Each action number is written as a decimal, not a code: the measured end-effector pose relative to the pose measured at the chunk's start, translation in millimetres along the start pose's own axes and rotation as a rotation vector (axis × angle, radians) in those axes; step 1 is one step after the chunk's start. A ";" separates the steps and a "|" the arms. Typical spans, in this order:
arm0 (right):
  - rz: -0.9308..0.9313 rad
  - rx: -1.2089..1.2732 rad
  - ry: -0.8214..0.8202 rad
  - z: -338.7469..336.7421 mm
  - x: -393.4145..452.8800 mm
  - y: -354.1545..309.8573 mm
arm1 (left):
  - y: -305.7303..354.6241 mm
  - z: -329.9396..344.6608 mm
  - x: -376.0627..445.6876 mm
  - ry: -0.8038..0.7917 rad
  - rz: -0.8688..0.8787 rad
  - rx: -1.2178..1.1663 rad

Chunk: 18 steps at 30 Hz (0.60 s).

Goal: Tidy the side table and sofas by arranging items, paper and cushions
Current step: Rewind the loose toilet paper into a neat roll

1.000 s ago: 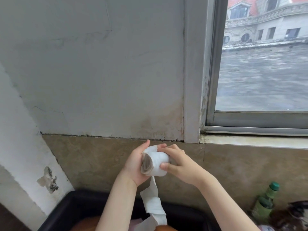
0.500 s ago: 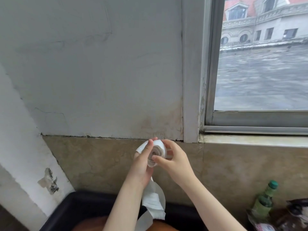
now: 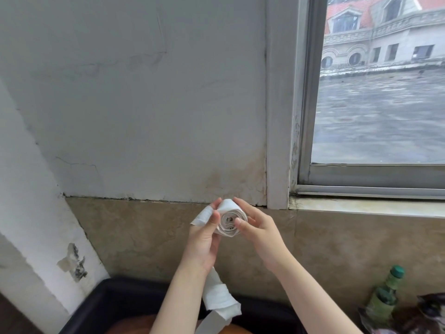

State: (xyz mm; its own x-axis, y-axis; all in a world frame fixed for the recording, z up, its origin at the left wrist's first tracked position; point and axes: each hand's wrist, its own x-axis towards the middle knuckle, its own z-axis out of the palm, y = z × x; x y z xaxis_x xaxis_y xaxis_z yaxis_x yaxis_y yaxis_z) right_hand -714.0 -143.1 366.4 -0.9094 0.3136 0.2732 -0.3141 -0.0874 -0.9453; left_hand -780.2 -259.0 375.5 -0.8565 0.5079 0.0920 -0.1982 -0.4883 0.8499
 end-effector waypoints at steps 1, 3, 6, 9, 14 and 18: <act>0.002 0.021 0.012 -0.2 -0.2 1.6 | -0.6 -0.8 0.1 -0.009 0.002 0.002; 0.012 0.081 0.037 -2.0 -0.4 2.4 | -2.7 -0.8 -0.8 -0.018 0.001 0.013; 0.029 0.145 0.034 -4.4 0.8 0.1 | -3.1 2.8 -1.5 0.022 -0.027 0.064; 0.056 0.184 0.013 -4.1 -0.2 -1.6 | -2.4 4.8 0.9 0.080 -0.055 0.074; 0.074 0.262 -0.009 -2.5 -1.3 -1.7 | 1.5 7.0 3.3 0.148 -0.072 0.107; 0.078 0.311 -0.066 -2.5 0.2 -0.8 | 3.0 4.9 6.0 0.176 -0.111 0.056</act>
State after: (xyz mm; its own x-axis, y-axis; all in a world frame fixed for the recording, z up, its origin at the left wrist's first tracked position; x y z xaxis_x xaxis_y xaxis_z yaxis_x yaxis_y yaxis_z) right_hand -713.3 -140.6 366.7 -0.9466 0.2332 0.2228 -0.3017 -0.3965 -0.8670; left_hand -783.6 -254.0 381.2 -0.9019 0.4220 -0.0921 -0.2736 -0.3931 0.8779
